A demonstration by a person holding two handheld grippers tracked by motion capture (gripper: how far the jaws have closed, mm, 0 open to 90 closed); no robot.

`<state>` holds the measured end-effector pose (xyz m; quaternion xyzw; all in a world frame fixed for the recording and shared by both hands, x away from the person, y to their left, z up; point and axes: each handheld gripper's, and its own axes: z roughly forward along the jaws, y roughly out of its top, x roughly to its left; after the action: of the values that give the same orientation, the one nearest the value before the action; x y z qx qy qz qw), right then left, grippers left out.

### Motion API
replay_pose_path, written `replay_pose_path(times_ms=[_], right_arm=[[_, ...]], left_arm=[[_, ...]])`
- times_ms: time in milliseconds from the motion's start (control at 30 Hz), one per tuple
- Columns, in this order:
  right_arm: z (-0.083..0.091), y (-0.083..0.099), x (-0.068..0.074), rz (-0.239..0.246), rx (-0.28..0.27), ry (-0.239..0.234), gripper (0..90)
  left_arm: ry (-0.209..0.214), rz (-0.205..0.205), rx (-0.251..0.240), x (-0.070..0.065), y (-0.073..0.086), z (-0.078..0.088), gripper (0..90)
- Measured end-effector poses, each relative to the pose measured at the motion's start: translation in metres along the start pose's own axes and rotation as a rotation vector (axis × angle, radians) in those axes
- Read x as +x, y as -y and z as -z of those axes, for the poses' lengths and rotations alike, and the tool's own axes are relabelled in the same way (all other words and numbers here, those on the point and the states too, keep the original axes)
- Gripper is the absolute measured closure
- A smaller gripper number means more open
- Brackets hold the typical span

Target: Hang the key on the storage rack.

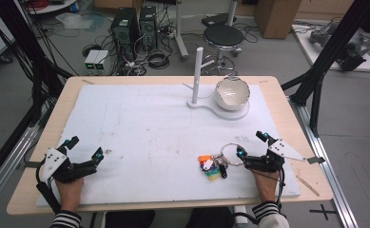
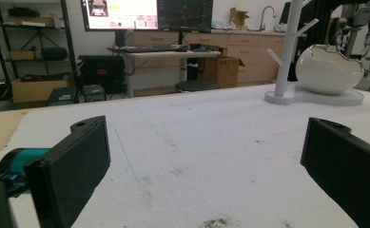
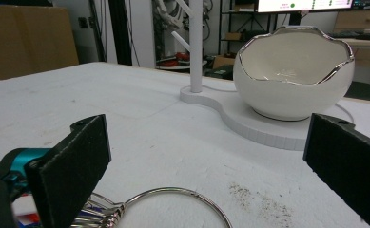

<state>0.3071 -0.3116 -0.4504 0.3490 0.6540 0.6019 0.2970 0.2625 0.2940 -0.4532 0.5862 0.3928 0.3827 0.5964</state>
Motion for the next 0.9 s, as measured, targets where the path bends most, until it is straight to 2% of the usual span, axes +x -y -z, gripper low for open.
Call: replay_pose_path(times_ms=[100, 233, 333, 400, 567, 633, 667, 700, 833, 867, 900], right_arm=[[0.000, 0.000, -0.001, -0.019, 0.007, 0.004, 1.3], [0.000, -0.002, -0.002, -0.017, 0.026, 0.026, 1.4], [0.003, -0.010, -0.007, -0.054, 0.028, 0.030, 1.3], [0.003, -0.014, -0.010, -0.055, 0.027, 0.030, 1.3], [0.005, -0.040, -0.018, -0.051, 0.109, -0.003, 1.3], [0.005, -0.044, -0.019, -0.053, 0.123, -0.003, 1.3], [0.003, -0.053, -0.021, -0.055, 0.171, -0.016, 1.3], [0.003, -0.053, -0.021, -0.055, 0.171, -0.016, 1.3], [-0.004, -0.069, -0.027, -0.047, 0.276, -0.035, 1.3], [-0.009, -0.077, -0.030, -0.039, 0.339, -0.059, 1.3], [-0.009, -0.077, -0.030, -0.039, 0.339, -0.059, 1.3]], left_arm=[[0.000, 0.001, -0.003, 0.000, 0.000, 0.000, 3.0], [0.000, 0.001, -0.001, 0.000, 0.000, 0.000, 3.0], [0.001, 0.003, 0.003, 0.000, 0.000, 0.000, 2.9], [0.002, 0.002, 0.002, 0.000, 0.000, 0.000, 3.0], [0.001, 0.001, 0.001, 0.000, 0.000, 0.000, 3.0], [0.001, 0.000, 0.000, 0.000, 0.000, 0.000, 2.9], [0.001, 0.001, 0.001, 0.000, 0.000, 0.000, 3.0], [0.002, 0.002, 0.001, 0.000, 0.000, 0.000, 3.0], [0.004, 0.004, 0.005, 0.000, 0.000, 0.000, 2.9], [0.002, 0.001, 0.001, 0.000, 0.000, 0.000, 3.0], [0.003, 0.001, -0.004, 0.000, 0.000, 0.000, 3.0]])
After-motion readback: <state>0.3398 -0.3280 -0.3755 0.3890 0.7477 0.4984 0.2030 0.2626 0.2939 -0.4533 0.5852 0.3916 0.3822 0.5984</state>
